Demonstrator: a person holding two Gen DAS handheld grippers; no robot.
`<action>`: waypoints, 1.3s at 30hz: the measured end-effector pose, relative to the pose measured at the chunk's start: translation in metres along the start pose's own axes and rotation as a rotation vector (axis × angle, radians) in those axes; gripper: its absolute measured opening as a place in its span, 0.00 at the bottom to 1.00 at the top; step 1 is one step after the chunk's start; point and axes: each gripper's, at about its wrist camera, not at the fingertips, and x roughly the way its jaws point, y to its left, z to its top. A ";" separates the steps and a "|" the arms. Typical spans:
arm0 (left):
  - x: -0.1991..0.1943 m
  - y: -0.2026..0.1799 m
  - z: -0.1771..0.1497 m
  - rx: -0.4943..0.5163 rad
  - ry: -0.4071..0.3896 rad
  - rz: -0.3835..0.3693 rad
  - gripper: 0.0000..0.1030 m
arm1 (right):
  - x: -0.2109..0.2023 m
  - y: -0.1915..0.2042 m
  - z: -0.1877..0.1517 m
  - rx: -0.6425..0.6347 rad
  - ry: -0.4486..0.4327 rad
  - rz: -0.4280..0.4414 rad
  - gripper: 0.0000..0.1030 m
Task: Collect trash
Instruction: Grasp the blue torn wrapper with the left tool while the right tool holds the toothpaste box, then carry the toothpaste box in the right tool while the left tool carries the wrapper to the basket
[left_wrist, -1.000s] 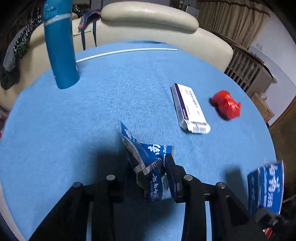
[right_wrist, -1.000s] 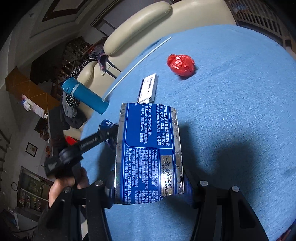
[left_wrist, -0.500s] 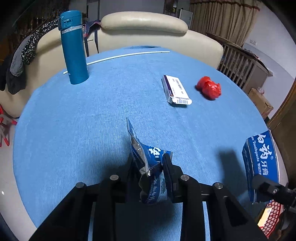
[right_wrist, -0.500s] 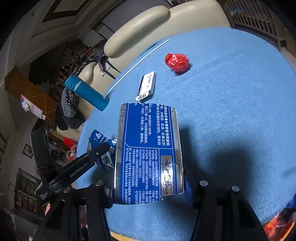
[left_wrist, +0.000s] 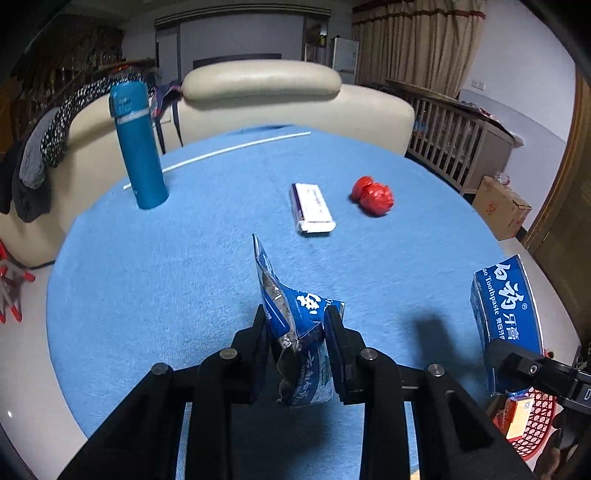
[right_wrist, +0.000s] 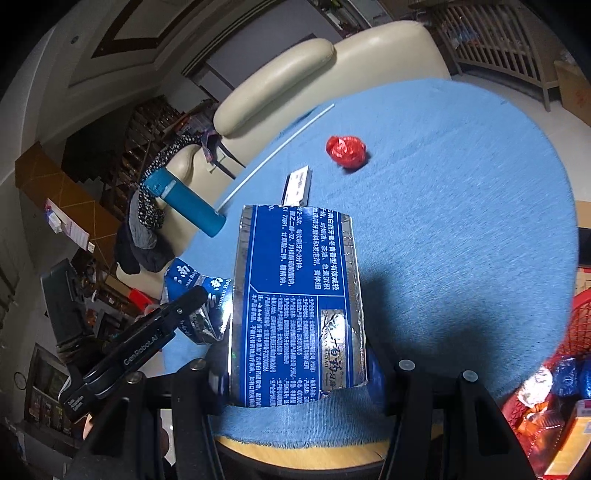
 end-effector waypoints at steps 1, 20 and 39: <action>-0.003 -0.003 0.001 0.006 -0.006 -0.002 0.29 | -0.004 -0.001 0.000 0.002 -0.009 0.001 0.57; -0.032 -0.076 0.002 0.162 -0.060 -0.076 0.29 | -0.084 -0.046 -0.008 0.090 -0.154 -0.023 0.57; -0.024 -0.158 -0.040 0.346 0.028 -0.197 0.29 | -0.165 -0.122 -0.034 0.221 -0.285 -0.127 0.57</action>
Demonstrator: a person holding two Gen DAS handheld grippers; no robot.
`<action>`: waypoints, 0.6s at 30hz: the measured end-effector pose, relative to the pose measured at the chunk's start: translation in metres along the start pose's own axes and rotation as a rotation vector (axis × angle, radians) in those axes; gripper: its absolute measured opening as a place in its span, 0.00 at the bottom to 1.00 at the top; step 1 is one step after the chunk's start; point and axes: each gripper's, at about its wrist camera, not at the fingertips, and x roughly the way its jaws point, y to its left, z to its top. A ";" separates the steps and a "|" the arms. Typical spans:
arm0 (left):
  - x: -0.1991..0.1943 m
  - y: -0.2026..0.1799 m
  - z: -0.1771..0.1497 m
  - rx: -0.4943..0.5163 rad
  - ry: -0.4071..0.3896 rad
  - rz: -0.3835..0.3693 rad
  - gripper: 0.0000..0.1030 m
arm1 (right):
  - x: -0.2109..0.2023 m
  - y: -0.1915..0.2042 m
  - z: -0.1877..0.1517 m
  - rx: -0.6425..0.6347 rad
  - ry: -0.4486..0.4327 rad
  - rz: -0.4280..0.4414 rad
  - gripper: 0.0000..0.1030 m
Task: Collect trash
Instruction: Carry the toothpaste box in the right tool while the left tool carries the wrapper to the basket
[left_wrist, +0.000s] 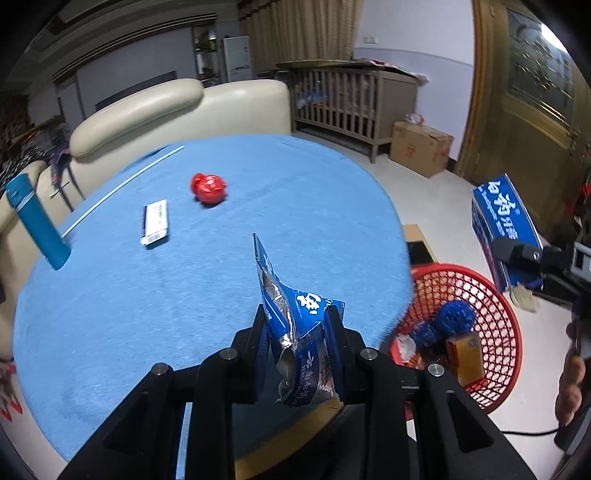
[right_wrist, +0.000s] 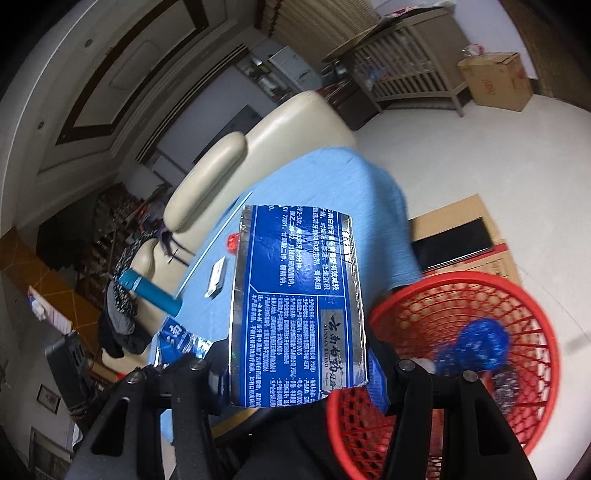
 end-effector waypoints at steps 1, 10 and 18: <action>0.001 -0.003 0.000 0.009 0.002 -0.006 0.29 | -0.003 -0.005 0.000 0.006 -0.007 -0.008 0.57; 0.007 -0.026 -0.001 0.056 0.021 -0.048 0.29 | -0.025 -0.061 -0.001 0.074 -0.025 -0.100 0.57; 0.009 -0.048 0.003 0.093 0.027 -0.087 0.29 | -0.025 -0.085 -0.007 0.093 -0.002 -0.167 0.57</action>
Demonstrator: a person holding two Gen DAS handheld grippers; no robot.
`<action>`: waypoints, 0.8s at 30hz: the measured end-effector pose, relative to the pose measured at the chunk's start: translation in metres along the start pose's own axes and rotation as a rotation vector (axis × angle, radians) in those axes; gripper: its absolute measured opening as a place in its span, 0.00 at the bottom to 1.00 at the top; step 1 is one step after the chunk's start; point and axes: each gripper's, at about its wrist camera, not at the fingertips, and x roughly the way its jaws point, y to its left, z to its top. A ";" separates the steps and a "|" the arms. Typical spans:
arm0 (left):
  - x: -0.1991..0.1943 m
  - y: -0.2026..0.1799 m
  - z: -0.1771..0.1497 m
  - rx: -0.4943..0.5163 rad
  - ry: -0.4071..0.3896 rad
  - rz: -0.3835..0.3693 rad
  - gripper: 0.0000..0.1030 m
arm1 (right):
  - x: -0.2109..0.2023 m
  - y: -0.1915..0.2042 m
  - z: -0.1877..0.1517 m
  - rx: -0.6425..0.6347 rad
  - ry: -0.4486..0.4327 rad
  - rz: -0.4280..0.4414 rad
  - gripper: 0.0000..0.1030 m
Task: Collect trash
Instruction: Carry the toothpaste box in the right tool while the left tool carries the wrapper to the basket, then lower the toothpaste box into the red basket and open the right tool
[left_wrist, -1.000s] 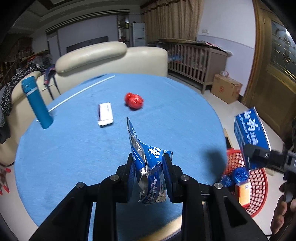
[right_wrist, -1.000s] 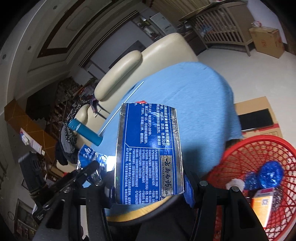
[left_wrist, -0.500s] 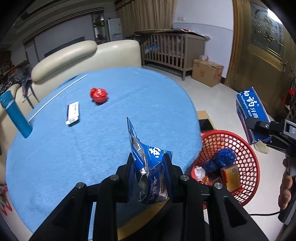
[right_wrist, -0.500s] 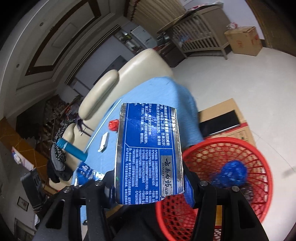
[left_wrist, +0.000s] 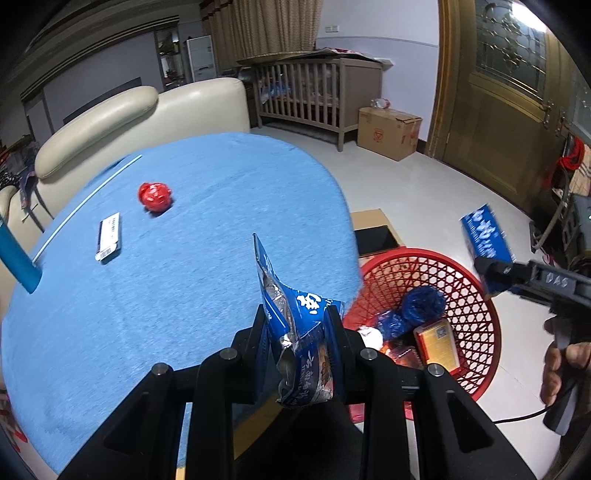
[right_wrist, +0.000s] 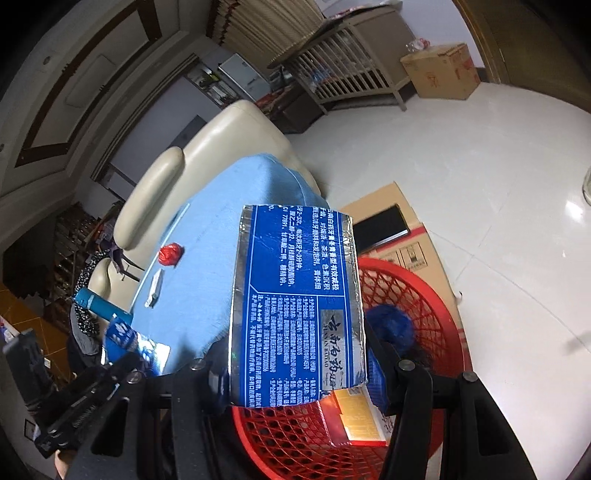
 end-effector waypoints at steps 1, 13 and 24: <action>0.001 -0.003 0.001 0.005 0.000 -0.008 0.29 | 0.002 -0.003 -0.002 0.000 0.009 -0.009 0.57; 0.011 -0.032 0.012 0.046 0.016 -0.060 0.29 | 0.013 -0.029 -0.022 0.015 0.085 -0.083 0.57; 0.021 -0.059 0.019 0.110 0.026 -0.093 0.29 | 0.021 -0.041 -0.029 0.058 0.137 -0.121 0.66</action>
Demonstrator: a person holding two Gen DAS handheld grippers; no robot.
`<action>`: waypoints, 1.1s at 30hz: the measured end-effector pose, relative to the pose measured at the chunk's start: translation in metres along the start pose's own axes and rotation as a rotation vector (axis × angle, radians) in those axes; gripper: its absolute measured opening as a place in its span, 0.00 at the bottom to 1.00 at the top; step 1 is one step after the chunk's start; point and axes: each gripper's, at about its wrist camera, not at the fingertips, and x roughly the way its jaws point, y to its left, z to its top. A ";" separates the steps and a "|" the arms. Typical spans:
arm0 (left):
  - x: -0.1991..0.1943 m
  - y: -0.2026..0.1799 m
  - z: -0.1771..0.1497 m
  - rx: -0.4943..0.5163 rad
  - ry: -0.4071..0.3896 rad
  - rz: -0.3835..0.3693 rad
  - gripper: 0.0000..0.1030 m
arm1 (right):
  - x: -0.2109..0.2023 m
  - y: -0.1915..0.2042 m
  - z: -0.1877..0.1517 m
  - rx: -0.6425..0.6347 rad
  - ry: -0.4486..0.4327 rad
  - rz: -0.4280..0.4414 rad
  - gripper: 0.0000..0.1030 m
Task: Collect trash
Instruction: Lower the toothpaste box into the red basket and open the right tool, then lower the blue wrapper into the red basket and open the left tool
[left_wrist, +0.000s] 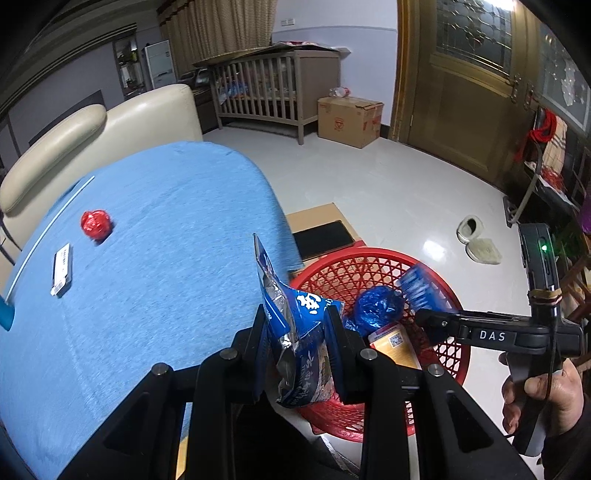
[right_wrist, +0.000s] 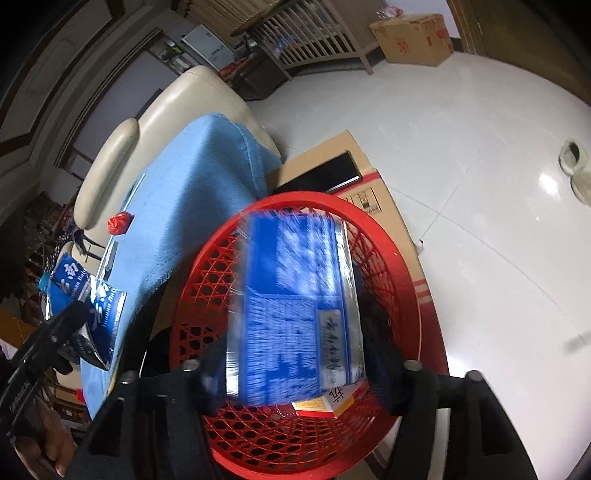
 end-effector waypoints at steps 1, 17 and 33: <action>0.001 -0.002 0.001 0.007 0.002 -0.001 0.29 | -0.001 -0.002 0.000 0.009 0.000 0.014 0.66; 0.020 -0.030 0.007 0.072 0.046 -0.038 0.29 | -0.045 -0.009 0.015 0.080 -0.162 0.070 0.67; 0.043 -0.050 0.005 0.130 0.114 -0.064 0.29 | -0.060 -0.016 0.023 0.124 -0.215 0.096 0.67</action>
